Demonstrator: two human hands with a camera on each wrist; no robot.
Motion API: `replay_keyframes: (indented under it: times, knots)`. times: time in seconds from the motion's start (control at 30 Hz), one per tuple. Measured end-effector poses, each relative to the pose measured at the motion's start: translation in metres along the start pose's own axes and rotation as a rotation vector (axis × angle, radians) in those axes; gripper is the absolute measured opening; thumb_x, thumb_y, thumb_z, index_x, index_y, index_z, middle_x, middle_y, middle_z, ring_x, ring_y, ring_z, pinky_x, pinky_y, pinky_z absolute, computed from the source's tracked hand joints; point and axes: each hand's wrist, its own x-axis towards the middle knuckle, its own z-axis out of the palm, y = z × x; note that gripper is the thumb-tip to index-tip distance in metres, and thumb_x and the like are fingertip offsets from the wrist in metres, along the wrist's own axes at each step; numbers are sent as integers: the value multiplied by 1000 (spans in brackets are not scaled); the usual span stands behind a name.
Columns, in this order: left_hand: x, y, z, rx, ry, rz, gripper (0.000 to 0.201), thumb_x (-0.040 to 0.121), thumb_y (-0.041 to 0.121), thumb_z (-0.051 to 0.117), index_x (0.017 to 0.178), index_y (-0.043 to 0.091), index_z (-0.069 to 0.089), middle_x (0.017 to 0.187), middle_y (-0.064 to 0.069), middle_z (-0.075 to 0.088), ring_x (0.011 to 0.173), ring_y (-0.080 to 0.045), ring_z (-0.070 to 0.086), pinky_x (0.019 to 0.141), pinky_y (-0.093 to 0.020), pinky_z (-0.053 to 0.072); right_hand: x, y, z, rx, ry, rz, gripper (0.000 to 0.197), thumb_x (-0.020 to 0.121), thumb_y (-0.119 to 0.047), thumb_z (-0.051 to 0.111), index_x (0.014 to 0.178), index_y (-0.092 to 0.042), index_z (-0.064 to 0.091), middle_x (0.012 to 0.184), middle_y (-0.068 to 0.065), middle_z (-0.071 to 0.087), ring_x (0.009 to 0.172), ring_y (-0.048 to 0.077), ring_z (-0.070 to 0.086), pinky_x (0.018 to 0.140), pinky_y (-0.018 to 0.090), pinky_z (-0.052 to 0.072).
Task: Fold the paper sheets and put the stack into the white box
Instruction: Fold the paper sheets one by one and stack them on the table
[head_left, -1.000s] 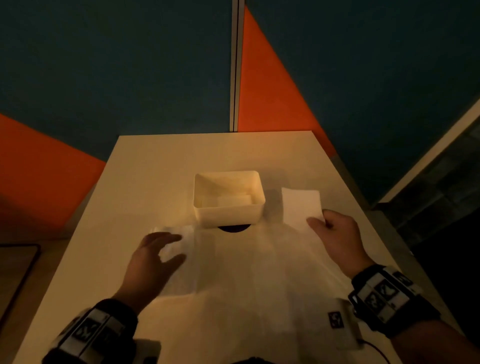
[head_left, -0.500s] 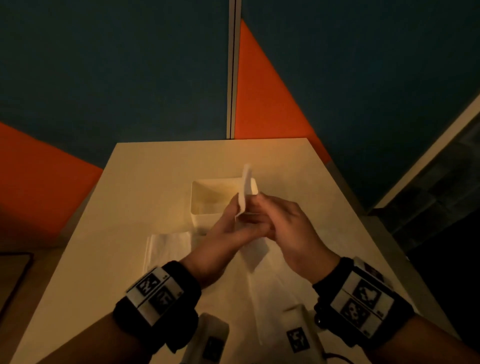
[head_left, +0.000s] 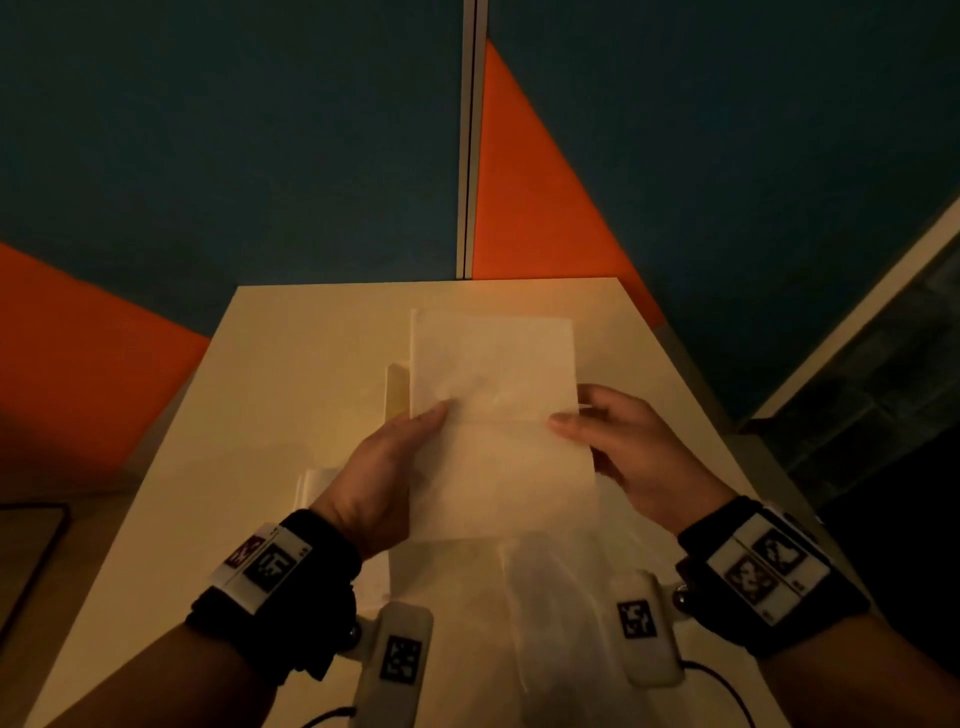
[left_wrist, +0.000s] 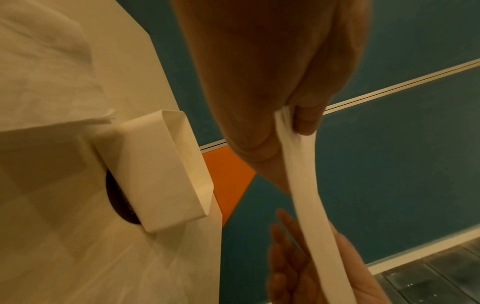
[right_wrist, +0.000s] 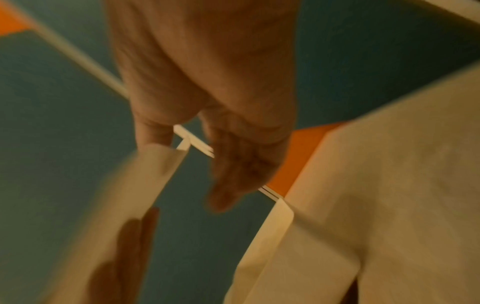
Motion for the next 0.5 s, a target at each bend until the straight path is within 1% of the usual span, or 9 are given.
replay_keyframes:
  times: [0.07, 0.1, 0.17, 0.23, 0.27, 0.33, 0.4, 0.43, 0.5]
  knots:
    - [1, 0, 0, 12, -21, 6, 29, 76, 31, 58, 92, 11, 72, 91, -12, 68, 70, -22, 67, 66, -34, 58, -2, 1, 0, 127, -69, -13, 27, 86, -4, 59, 111, -12, 65, 102, 8, 72, 90, 21, 68, 74, 33, 57]
    - [1, 0, 0, 21, -26, 9, 28, 77, 31, 58, 92, 11, 72, 91, -12, 68, 71, -22, 67, 65, -33, 58, -3, 2, 0, 157, -80, -22, 27, 86, 0, 57, 109, -11, 66, 100, 9, 72, 88, 20, 68, 73, 32, 57]
    - [0, 2, -1, 49, -57, 19, 30, 81, 28, 55, 100, 10, 68, 96, -11, 70, 78, -22, 68, 68, -33, 58, -2, 3, -1, 184, -80, -33, 27, 85, 4, 56, 105, -10, 67, 97, 8, 73, 85, 19, 69, 75, 33, 57]
    - [-1, 4, -4, 109, -98, 17, 33, 86, 24, 55, 113, 7, 63, 108, -14, 68, 91, -25, 67, 77, -34, 58, -2, 5, -2, 200, -69, -55, 26, 85, 7, 55, 102, -8, 68, 95, 7, 73, 85, 18, 70, 76, 31, 58]
    - [-1, 5, -6, 144, -111, 12, 33, 86, 21, 58, 116, 6, 62, 112, -16, 67, 94, -25, 66, 80, -34, 57, -1, 5, -4, 206, -59, -66, 26, 84, 8, 55, 102, -7, 68, 94, 7, 73, 85, 17, 70, 76, 31, 58]
    - [-2, 10, -13, 193, -144, -9, 38, 74, 14, 73, 111, 8, 67, 111, -14, 67, 93, -22, 67, 78, -31, 57, 0, 5, -7, 185, -40, -86, 23, 84, 7, 57, 100, -6, 68, 93, 6, 73, 86, 18, 69, 77, 30, 57]
    - [-3, 17, -21, 254, -243, -38, 52, 57, 20, 84, 107, 13, 72, 111, -9, 68, 98, -21, 66, 80, -29, 56, 0, 2, -12, 101, -45, -103, 16, 83, 5, 59, 92, -4, 68, 87, 2, 71, 81, 15, 67, 69, 25, 55]
    - [-5, 20, -24, 284, -300, -61, 58, 54, 25, 86, 109, 14, 71, 115, -8, 67, 104, -22, 64, 84, -31, 55, 0, -1, -13, 56, -63, -115, 14, 82, 6, 59, 87, -4, 67, 82, -1, 70, 77, 12, 65, 64, 24, 54]
    - [-7, 26, -26, 315, -404, -115, 60, 59, 31, 82, 114, 13, 68, 125, -10, 61, 115, -27, 57, 94, -38, 50, 1, -7, -13, -1, -104, -124, 16, 82, 9, 57, 80, -4, 67, 76, -4, 69, 70, 10, 63, 59, 23, 52]
